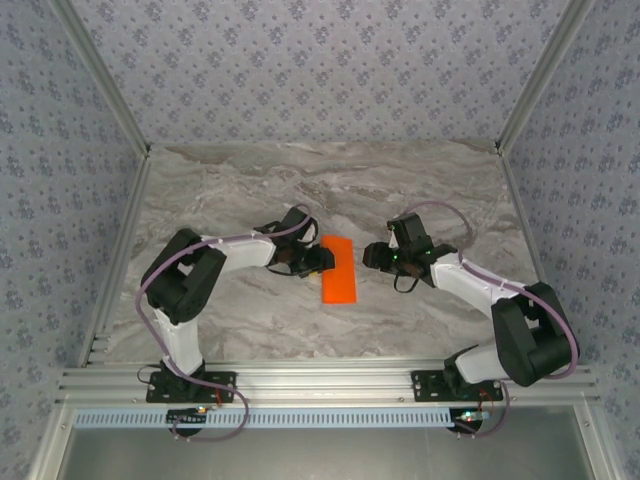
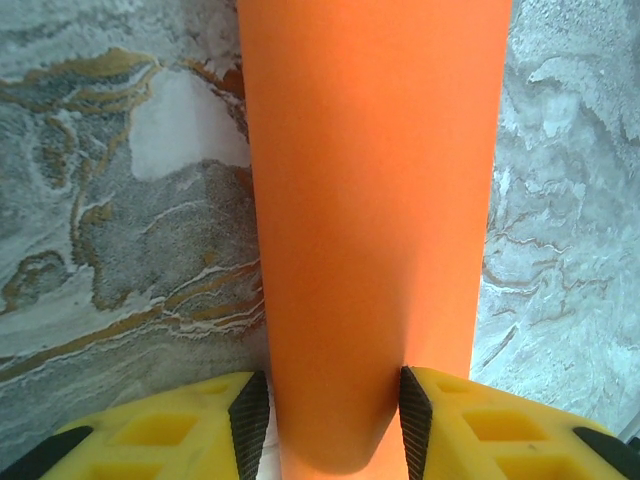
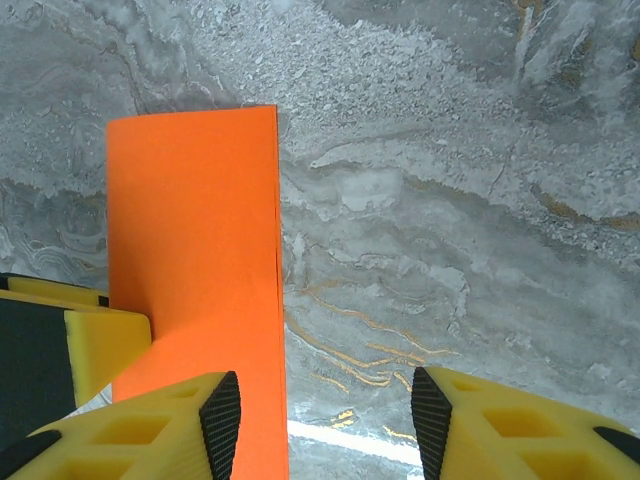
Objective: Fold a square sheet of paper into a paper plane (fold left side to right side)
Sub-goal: First fold in half a square sheet of paper at the center of the table.
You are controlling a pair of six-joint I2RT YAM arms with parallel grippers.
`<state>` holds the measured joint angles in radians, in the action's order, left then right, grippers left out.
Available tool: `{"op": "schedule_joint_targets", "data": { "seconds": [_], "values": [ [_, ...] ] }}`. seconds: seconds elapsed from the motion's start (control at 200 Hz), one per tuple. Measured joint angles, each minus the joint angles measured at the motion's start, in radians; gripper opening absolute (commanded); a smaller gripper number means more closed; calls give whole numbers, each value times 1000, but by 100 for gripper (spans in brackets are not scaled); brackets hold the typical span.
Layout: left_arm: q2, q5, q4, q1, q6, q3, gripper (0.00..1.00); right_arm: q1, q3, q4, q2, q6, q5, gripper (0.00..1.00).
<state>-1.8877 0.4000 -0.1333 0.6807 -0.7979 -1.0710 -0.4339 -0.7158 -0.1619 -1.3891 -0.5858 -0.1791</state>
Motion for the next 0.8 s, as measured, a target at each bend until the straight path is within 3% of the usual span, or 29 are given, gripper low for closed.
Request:
{"op": "schedule_joint_targets", "data": {
  "seconds": [0.799],
  "values": [
    [-30, -1, -85, 0, 1, -61, 43, 1, 9, 0, 0, 3, -45, 54]
  ]
}}
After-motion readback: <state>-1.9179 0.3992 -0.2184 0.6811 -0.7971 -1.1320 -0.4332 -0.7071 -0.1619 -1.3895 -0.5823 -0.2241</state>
